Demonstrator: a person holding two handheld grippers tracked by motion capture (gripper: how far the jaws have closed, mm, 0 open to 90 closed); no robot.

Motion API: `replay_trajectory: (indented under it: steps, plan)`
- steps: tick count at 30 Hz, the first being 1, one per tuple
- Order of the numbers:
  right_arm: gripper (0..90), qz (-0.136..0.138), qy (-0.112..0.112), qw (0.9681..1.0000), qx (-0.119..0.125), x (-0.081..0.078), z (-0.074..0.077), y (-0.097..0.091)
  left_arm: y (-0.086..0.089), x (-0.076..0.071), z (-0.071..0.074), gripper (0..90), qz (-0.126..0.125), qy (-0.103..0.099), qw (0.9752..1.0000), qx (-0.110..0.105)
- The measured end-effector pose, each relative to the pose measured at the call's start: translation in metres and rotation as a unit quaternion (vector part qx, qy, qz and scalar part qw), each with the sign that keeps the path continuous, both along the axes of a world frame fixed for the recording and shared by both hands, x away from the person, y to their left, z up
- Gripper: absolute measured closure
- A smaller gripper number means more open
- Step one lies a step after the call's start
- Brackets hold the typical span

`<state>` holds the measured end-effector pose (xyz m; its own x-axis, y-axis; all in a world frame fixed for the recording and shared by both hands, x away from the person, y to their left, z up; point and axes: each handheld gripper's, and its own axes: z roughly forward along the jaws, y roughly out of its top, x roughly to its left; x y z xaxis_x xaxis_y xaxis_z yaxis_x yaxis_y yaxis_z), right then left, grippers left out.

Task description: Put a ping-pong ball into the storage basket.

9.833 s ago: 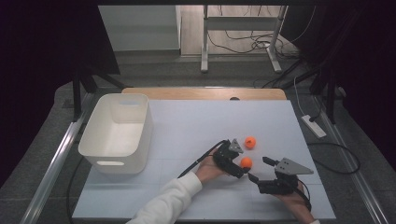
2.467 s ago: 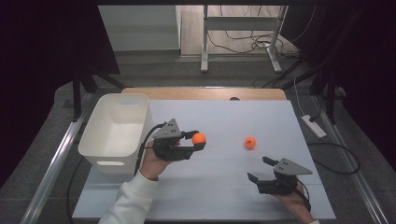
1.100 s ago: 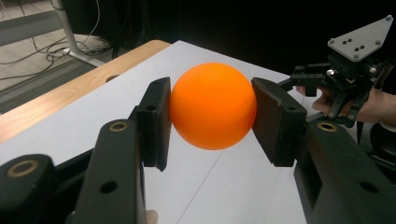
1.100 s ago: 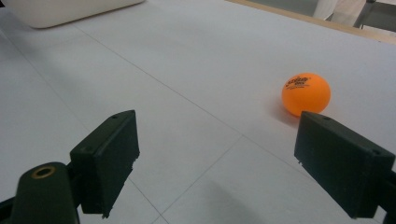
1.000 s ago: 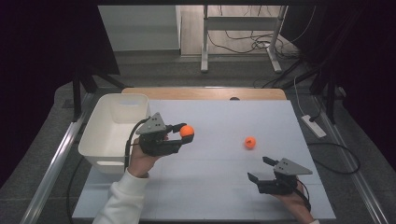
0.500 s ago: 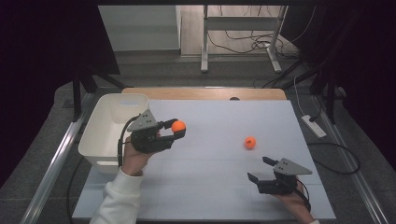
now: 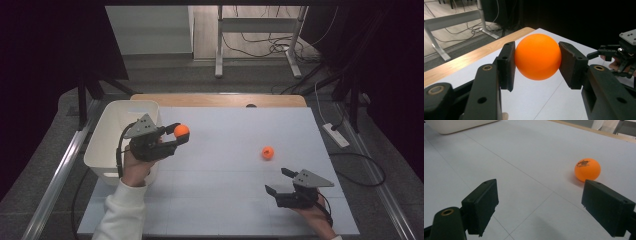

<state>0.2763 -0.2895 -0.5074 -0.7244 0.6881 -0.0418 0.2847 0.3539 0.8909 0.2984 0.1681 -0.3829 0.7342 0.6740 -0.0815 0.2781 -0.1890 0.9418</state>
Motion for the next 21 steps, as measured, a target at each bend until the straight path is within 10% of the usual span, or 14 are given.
replay_trajectory:
  steps: [21]
  plan:
    - [13.9, -0.003, -0.001, 1.0, 0.0, 0.0, 0.0, 0.0, 0.022, -0.004, 0.004, 50.5, 0.026, -0.004, 0.9996, -0.012]
